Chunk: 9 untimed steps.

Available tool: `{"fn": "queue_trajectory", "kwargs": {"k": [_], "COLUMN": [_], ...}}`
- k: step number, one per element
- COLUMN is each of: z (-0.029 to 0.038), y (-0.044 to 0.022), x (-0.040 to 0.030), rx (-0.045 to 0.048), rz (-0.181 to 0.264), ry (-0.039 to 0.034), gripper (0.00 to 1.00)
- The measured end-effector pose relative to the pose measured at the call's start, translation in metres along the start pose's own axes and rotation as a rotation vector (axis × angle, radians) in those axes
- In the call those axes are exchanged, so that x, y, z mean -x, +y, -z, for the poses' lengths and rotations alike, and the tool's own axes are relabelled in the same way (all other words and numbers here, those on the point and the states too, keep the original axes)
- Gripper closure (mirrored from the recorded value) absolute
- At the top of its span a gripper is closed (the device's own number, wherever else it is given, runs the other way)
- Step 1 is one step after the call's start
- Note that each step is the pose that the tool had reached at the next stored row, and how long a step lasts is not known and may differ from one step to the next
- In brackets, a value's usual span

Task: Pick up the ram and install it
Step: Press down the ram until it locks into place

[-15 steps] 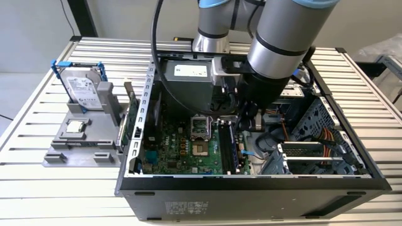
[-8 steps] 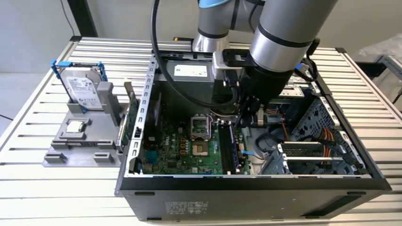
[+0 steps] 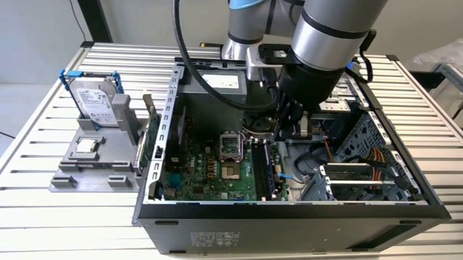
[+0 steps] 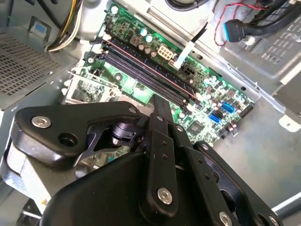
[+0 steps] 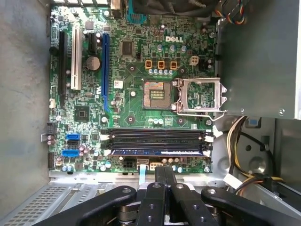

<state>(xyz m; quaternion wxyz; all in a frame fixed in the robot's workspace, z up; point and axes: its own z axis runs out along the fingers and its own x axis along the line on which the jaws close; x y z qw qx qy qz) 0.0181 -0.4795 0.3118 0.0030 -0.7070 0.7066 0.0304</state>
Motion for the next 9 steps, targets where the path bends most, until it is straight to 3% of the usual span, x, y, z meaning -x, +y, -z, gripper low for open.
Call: {"fn": "queue_trajectory", "kwargs": {"k": [9], "z": [0.0042], "y": [0.0001], "x": [0.0002], "rx": [0.0], "rz": [0.0], "ry": [-0.0001], "gripper": [1.0]}}
